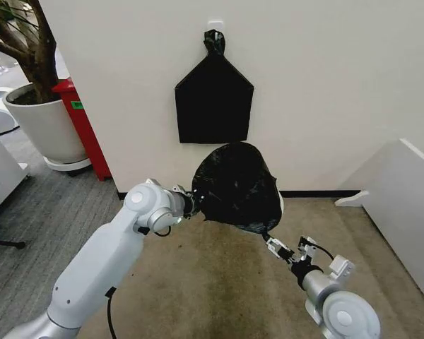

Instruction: Place the garbage bag over the trash bin.

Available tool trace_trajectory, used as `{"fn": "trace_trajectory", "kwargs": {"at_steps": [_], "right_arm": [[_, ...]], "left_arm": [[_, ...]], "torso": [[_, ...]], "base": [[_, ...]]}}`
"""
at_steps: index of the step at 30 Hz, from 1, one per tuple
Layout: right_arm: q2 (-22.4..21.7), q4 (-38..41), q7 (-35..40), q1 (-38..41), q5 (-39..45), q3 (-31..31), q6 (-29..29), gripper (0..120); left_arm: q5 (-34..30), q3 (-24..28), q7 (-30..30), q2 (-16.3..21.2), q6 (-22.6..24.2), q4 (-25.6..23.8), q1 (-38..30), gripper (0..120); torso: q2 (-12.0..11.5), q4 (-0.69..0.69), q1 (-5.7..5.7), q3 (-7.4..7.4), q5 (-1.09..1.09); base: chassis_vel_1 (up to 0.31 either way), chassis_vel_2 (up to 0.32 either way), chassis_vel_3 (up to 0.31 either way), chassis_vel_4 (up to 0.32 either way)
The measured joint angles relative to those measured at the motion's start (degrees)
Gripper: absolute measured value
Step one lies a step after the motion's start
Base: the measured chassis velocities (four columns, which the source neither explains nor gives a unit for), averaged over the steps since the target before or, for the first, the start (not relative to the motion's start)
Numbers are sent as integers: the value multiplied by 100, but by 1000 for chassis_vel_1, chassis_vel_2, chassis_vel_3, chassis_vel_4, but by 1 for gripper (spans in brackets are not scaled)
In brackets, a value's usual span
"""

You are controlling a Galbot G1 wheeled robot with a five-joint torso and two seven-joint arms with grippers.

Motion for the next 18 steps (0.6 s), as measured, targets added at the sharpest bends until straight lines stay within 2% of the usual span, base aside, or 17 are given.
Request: {"fn": "trace_trajectory", "kwargs": {"at_steps": [5,6,9,10,12,14,16,18], "right_arm": [[-44,36,-19,-97,-39,109,19,100],[-69,101,-44,-174,-97,189,19,100],[-177,233,-201,-476,-173,517,19,100],[-177,233,-201,-476,-173,517,19,100],[-269,358,-246,-663,-20,790,12,100],[-383,532,-259,-880,301,1162,-50,100],[-521,901,-219,-1143,1080,1836,-146,100],[-555,1007,-195,-1186,1334,2046,-204,100]], "left_arm": [[13,20,-8,45,49,-62,0,0],[354,70,283,127,243,-82,54,0],[1815,201,1810,478,772,-90,374,0],[1815,201,1810,478,772,-90,374,0],[2425,282,2401,594,856,-67,491,0],[3019,332,3058,689,878,-5,600,0],[3679,367,3904,797,862,128,707,0],[3792,371,4094,826,857,167,727,0]], "torso": [[0,-1,0,0,0],[0,-3,0,0,0],[0,1,0,0,0],[0,1,0,0,0],[0,2,0,0,0],[0,0,0,0,-1],[0,-3,0,0,1],[0,-2,0,-1,-2]], "base": [[0,0,0,0],[0,0,0,0],[0,0,0,0],[0,0,0,0],[0,0,0,0],[0,0,0,0],[0,0,0,0],[0,0,0,0]]}}
